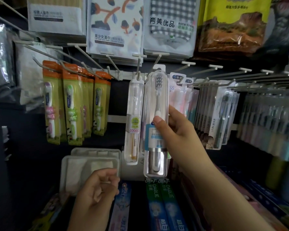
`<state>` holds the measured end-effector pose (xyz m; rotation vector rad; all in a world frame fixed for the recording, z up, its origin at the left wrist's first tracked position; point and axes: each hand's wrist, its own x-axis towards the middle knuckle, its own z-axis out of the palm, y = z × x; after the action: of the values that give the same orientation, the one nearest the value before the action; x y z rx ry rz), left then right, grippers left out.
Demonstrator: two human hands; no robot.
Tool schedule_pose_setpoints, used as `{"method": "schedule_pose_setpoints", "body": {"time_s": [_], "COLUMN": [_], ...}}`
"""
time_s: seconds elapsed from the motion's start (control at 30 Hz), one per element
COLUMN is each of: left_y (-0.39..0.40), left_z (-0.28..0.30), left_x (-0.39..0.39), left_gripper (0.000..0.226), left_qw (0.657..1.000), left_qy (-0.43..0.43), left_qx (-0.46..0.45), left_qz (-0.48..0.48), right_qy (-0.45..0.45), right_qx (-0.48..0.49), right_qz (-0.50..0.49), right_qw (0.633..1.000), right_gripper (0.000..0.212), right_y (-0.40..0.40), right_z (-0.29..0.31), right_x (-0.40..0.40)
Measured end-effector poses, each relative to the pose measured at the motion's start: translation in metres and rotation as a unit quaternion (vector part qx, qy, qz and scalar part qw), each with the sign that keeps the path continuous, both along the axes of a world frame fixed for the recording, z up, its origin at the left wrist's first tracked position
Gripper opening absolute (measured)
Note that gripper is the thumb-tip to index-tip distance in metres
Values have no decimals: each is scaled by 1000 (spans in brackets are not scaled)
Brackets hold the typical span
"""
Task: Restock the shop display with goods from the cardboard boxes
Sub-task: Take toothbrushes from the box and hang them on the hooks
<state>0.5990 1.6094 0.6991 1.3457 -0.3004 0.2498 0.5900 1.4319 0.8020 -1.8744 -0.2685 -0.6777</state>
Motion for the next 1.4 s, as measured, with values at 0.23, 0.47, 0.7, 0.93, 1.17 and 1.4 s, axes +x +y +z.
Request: {"method": "schedule_pose_setpoints", "body": {"time_s": [0.23,0.47,0.7,0.93,1.17,1.4], "left_y": [3,6,9,3,-36,-104], "left_z": [3,3,-5,-7,-18,-86], "left_x": [-5,-7,-4,-12,-43,-93], "left_gripper": [18,18,21,19,15,6], "left_qw": [1000,1000,1000,999,972,879], "left_qy": [24,24,27,7,-18,33], "left_qx": [-14,-4,-5,1,51,138], "left_qz": [0,9,-10,-53,-228,-455], "right_qy": [9,19,-26,-61,-67,15], "right_qx": [16,7,-37,-42,53,144], "right_qz": [-17,-59,-144,-202,-238,-476], "right_qw": [1000,998,989,977,967,867], "right_gripper": [92,62,53,52,33,24], "right_y": [5,0,8,13,-17,-55], "right_z": [6,-8,-20,-38,-93,-204], "right_x": [13,28,47,12,-88,-229]}}
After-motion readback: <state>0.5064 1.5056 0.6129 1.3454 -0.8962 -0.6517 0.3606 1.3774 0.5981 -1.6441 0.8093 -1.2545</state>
